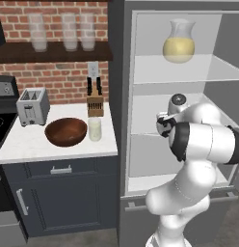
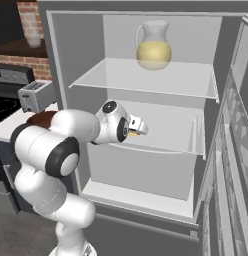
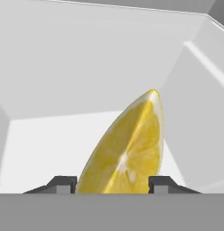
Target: Grab a lemon wedge from the fridge and one ice cube from the ice bowl, and put them in the glass of lemonade.
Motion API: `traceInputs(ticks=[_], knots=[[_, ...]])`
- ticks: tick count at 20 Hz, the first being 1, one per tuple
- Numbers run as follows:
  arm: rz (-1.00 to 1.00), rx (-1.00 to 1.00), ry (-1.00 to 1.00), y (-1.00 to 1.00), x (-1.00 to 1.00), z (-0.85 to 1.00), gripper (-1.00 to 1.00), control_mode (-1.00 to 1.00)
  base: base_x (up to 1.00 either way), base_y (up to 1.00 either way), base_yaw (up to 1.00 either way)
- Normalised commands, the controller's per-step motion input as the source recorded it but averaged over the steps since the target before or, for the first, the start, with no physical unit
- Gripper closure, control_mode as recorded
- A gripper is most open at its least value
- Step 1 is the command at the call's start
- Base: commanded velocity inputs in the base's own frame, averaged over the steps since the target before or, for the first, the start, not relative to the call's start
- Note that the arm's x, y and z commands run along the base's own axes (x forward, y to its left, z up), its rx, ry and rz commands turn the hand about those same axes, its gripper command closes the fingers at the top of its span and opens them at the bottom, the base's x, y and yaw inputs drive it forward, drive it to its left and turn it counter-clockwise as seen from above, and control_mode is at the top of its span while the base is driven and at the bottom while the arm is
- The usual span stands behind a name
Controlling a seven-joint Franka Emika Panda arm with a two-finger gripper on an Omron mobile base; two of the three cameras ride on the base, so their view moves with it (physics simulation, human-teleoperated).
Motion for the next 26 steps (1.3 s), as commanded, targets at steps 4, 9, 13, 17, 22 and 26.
traceInputs(ticks=[4,9,13,17,22,26], knots=[[0.0,0.0,0.0,0.0,0.01,0.0,1.0,-1.0,0.0,0.0,0.0],[0.0,0.0,0.0,0.16,-0.82,0.15,1.0,-1.0,0.0,0.0,0.0],[0.0,0.0,0.0,0.32,-1.0,0.7,1.0,-1.0,0.0,0.0,0.0],[0.0,0.0,-0.07,0.21,-1.0,1.0,1.0,-1.0,0.0,0.0,0.0],[0.0,0.03,0.0,0.11,-1.0,1.0,1.0,-1.0,0.0,0.0,0.0],[0.0,0.01,0.12,0.1,-1.0,0.63,1.0,-1.0,0.0,0.0,0.0]])
